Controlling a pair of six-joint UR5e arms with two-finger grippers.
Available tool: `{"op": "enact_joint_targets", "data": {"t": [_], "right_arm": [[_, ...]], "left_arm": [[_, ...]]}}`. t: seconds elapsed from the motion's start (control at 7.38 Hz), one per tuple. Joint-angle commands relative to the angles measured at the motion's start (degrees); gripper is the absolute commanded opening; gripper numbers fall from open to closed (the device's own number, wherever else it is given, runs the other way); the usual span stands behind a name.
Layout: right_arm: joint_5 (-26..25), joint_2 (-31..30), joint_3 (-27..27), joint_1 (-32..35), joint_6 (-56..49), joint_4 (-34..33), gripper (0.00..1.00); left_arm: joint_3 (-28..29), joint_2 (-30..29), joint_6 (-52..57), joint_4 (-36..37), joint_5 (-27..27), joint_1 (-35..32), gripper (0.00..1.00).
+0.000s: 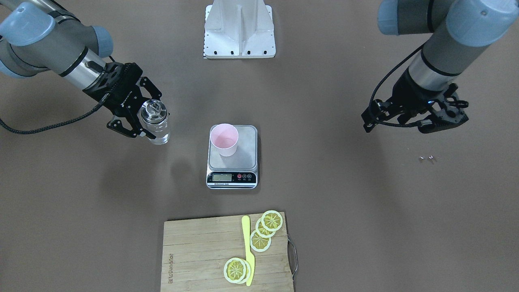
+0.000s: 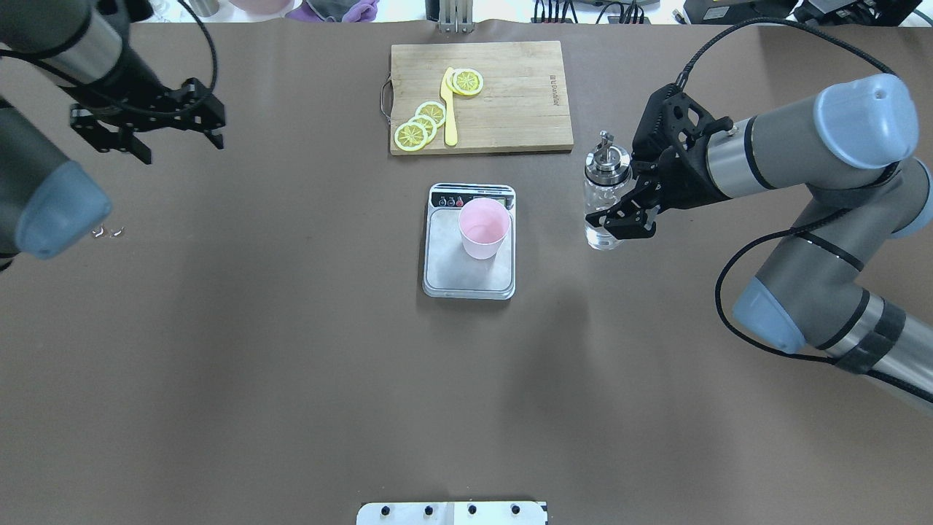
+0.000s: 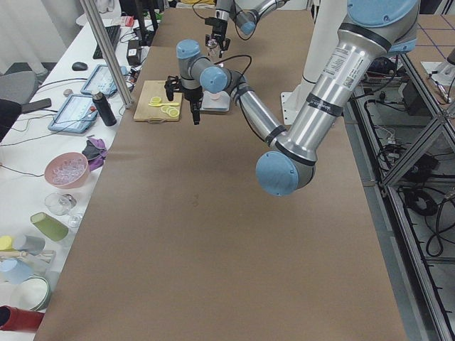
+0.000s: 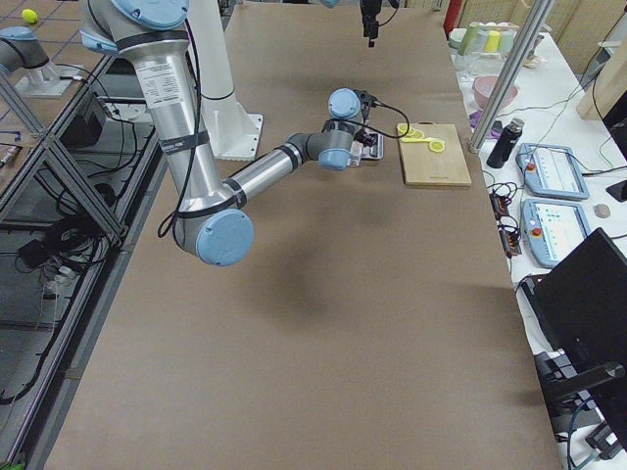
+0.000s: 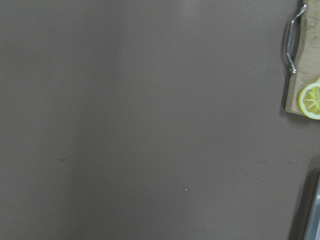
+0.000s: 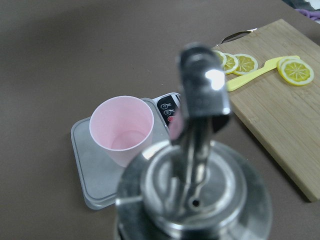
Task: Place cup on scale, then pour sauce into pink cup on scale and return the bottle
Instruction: 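Withdraw the left arm to rest while the right gripper lifts the bottle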
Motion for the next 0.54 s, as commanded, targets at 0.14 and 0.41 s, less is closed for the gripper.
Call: {"op": "enact_joint_targets", "data": {"t": [0.14, 0.41], "right_arm": [[-6.16, -0.27, 6.14, -3.41, -0.64, -14.86, 0.16], [-11.60, 0.25, 10.02, -5.52, -3.18, -25.59, 0.16]], "left_arm": [[-4.14, 8.08, 9.64, 0.01, -0.07, -5.78, 0.99], [-5.90, 12.57, 16.05, -0.07, -0.07, -8.77, 0.99]]}}
